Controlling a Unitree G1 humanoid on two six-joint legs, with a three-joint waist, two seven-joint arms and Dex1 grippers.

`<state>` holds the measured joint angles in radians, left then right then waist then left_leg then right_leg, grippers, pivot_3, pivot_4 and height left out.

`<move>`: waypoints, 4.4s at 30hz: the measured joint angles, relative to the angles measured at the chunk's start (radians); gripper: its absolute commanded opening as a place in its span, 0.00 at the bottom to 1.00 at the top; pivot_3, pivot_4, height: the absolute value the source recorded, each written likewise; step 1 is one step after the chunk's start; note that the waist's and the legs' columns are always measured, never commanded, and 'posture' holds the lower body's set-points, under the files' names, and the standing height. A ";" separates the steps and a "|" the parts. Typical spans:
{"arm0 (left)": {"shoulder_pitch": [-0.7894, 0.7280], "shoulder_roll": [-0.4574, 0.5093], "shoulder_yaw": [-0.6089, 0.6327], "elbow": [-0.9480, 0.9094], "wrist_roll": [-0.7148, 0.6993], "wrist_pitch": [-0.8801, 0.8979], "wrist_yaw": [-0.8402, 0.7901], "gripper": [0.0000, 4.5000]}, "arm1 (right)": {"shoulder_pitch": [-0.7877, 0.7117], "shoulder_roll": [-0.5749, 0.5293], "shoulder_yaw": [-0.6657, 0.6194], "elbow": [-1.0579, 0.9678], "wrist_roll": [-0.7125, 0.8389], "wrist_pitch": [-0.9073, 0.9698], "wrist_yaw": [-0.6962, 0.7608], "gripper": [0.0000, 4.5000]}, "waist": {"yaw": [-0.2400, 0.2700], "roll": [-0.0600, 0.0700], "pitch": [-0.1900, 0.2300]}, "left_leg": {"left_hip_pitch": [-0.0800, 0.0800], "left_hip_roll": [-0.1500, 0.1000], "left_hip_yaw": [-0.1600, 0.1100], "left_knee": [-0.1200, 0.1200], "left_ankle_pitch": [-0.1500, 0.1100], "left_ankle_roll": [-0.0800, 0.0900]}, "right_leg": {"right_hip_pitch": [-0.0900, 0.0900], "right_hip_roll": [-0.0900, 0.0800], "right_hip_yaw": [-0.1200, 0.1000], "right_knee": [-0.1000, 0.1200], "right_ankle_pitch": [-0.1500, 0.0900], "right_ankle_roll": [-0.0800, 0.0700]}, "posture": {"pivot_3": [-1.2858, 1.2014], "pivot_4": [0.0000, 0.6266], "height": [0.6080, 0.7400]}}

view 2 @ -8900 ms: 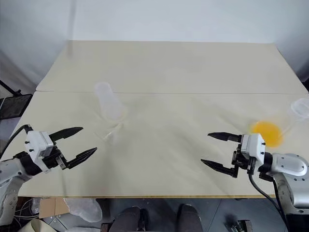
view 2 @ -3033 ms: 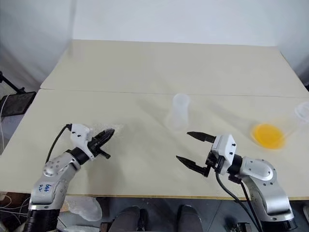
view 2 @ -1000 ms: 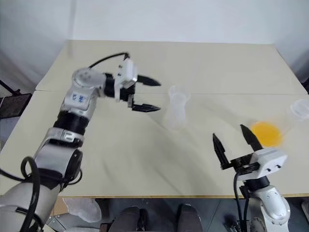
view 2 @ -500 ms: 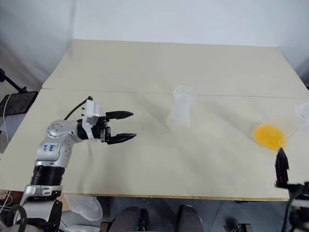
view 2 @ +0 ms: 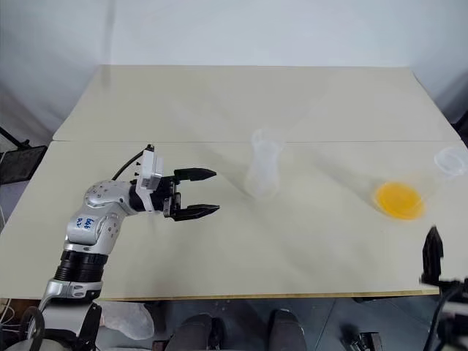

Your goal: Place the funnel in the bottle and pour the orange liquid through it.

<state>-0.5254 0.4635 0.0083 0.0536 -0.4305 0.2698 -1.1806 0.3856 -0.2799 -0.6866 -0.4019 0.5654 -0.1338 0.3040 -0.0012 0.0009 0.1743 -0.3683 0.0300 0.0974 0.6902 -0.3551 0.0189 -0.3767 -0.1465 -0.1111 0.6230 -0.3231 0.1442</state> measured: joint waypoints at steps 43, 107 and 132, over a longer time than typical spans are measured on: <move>0.094 -0.003 -0.007 -0.152 -0.038 0.014 0.113 1.00 | -0.544 -0.264 0.053 0.374 -0.076 0.336 -0.076 0.54 | 0.002 0.000 0.000 | -0.002 -0.001 0.000 0.001 0.000 0.001 | 0.000 -0.001 -0.001 -0.001 0.000 0.000 | 0.52 0.24 1.00; 0.144 -0.162 -0.058 -0.139 0.054 -0.107 0.406 1.00 | -0.913 -0.401 0.688 0.375 -1.210 -0.303 -0.158 0.54 | -0.002 0.002 0.001 | -0.004 0.000 -0.002 0.001 0.000 0.000 | 0.000 -0.001 -0.005 -0.002 0.000 0.001 | 0.52 0.24 1.00; 0.150 -0.192 -0.069 -0.160 0.054 -0.107 0.426 1.00 | -0.926 -0.454 0.754 0.431 -1.340 -0.367 -0.251 0.54 | -0.003 0.001 0.001 | -0.004 0.000 -0.002 0.001 0.000 0.000 | 0.000 -0.001 -0.005 -0.003 0.000 0.001 | 0.52 0.24 1.00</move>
<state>-0.3756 0.2718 -0.0604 -0.1061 -0.3768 0.1629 -0.7549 -0.5408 -0.7342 0.0673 0.0294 -0.7743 -0.5007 0.0526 -0.0037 0.0024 0.1758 -0.3725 0.0300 0.0954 0.6908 -0.3551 0.0192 -0.3772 -0.1480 -0.1162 0.6203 -0.3228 0.1448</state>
